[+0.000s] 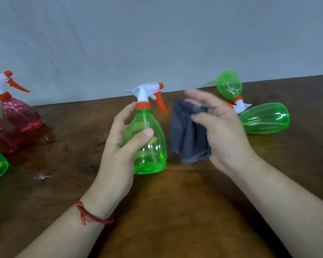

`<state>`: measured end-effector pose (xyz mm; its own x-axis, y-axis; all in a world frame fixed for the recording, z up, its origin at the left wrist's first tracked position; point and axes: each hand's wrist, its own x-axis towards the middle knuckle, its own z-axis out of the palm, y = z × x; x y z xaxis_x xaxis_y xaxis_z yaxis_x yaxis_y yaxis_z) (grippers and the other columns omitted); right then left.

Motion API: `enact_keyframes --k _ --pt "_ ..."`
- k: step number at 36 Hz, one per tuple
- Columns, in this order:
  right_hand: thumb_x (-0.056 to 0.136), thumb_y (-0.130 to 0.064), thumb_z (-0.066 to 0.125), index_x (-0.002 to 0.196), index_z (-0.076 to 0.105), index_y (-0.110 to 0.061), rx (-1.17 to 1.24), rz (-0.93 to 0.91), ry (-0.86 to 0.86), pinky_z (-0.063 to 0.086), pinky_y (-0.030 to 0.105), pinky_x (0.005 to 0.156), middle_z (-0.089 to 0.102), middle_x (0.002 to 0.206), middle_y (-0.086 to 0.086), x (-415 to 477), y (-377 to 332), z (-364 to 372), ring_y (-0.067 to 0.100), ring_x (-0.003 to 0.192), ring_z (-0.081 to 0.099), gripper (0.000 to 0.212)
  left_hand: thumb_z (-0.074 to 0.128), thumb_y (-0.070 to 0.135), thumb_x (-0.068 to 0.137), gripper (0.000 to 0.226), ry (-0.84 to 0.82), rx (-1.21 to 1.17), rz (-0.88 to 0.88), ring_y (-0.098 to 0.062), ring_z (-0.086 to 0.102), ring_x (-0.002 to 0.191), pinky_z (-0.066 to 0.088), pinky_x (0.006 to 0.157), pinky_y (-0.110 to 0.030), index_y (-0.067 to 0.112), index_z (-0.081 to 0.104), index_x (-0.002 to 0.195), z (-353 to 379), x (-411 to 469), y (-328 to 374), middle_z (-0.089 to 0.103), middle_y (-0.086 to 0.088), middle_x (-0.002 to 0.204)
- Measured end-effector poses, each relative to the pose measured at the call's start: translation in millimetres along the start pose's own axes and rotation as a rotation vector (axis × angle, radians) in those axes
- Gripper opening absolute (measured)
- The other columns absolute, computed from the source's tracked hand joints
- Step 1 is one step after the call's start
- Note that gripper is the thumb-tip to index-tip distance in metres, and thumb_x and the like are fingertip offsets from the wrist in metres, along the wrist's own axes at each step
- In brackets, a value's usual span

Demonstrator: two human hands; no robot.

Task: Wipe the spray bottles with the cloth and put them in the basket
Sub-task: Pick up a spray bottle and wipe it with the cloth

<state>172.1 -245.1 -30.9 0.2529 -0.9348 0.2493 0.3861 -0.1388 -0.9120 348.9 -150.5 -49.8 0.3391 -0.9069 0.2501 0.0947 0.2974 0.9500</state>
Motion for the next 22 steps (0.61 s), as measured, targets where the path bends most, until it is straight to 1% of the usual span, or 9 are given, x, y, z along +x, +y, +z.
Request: enact_keyframes --k 2,3,6,8,10,13,15,19,22 --pt "0.094 0.014 0.059 0.123 0.073 -0.015 -0.127 -0.213 0.182 0.057 0.037 0.102 0.077 0.116 0.0 8.0 -8.5 -11.1 0.017 0.112 0.072 0.043 0.069 0.017 0.088 0.062 -0.076 -0.014 -0.013 -0.024 0.073 0.104 0.059 0.081 -0.034 0.03 0.06 0.148 1.2 -2.0 3.0 0.073 0.0 0.119" --pt "0.095 0.01 0.064 0.123 0.072 -0.013 -0.21 -0.312 0.235 0.056 0.034 0.102 0.077 0.116 -0.001 10.1 -12.5 -16.2 0.015 0.113 0.072 0.037 0.067 0.016 0.088 0.063 -0.108 -0.009 -0.022 -0.024 0.072 0.105 0.059 0.082 -0.034 0.029 0.06 0.149 1.8 -3.1 3.5 0.073 -0.001 0.12" --pt "0.097 0.002 0.069 0.118 0.075 -0.007 -0.388 -0.484 0.266 0.057 0.029 0.097 0.078 0.113 -0.001 10.7 -17.1 -23.7 0.013 0.11 0.073 0.023 0.067 0.017 0.087 0.063 -0.179 0.006 -0.062 -0.026 0.072 0.105 0.058 0.086 -0.034 0.027 0.062 0.149 4.8 -6.8 2.6 0.073 -0.006 0.121" --pt "0.097 0.002 0.07 0.117 0.078 -0.009 -0.468 -0.528 0.223 0.057 0.033 0.103 0.079 0.115 -0.002 9.0 -12.1 -22.3 0.011 0.113 0.073 0.025 0.07 0.017 0.086 0.062 -0.212 0.021 -0.081 -0.025 0.074 0.105 0.058 0.086 -0.032 0.029 0.065 0.146 8.4 -9.2 1.6 0.075 -0.007 0.121" --pt "0.094 0.006 0.068 0.118 0.08 -0.011 -0.639 -0.588 0.154 0.053 0.031 0.107 0.078 0.12 -0.003 7.0 -3.3 -18.5 0.006 0.118 0.07 0.032 0.072 0.017 0.084 0.062 -0.222 0.037 -0.09 -0.024 0.075 0.106 0.059 0.087 -0.031 0.032 0.068 0.144 11.2 -10.8 0.5 0.077 -0.007 0.121" --pt "0.091 0.012 0.064 0.122 0.078 -0.008 -0.818 -0.69 -0.002 0.047 0.031 0.115 0.073 0.131 0.0 1.4 8.2 -12.2 0.01 0.131 0.064 0.04 0.074 0.018 0.084 0.061 -0.203 0.058 -0.094 -0.023 0.074 0.118 0.058 0.094 -0.035 0.036 0.069 0.143 14.0 -11.6 0.2 0.077 -0.001 0.13" --pt "0.092 0.014 0.061 0.124 0.077 -0.006 -0.84 -0.722 -0.106 0.046 0.036 0.117 0.072 0.134 0.002 -1.7 10.9 -9.4 0.015 0.136 0.061 0.041 0.074 0.019 0.085 0.062 -0.205 0.053 -0.113 -0.024 0.073 0.123 0.056 0.096 -0.037 0.032 0.066 0.146 14.4 -11.9 0.3 0.075 -0.001 0.134" --pt "0.094 0.019 0.057 0.124 0.076 -0.002 -0.863 -0.761 -0.288 0.046 0.038 0.118 0.071 0.135 0.006 -1.2 12.0 -8.9 0.021 0.139 0.059 0.042 0.067 0.015 0.091 0.056 -0.248 0.008 -0.137 -0.028 0.073 0.12 0.059 0.089 -0.031 0.025 0.067 0.145 14.1 -12.2 3.4 0.075 -0.009 0.131" --pt "0.097 0.017 0.053 0.127 0.074 -0.002 -0.87 -0.734 -0.246 0.044 0.037 0.119 0.069 0.138 0.006 6.3 10.3 -17.8 0.019 0.139 0.058 0.041 0.069 0.017 0.088 0.056 -0.205 -0.047 -0.142 -0.026 0.075 0.118 0.06 0.086 -0.03 0.031 0.07 0.142 10.1 -9.7 4.7 0.076 -0.006 0.13"
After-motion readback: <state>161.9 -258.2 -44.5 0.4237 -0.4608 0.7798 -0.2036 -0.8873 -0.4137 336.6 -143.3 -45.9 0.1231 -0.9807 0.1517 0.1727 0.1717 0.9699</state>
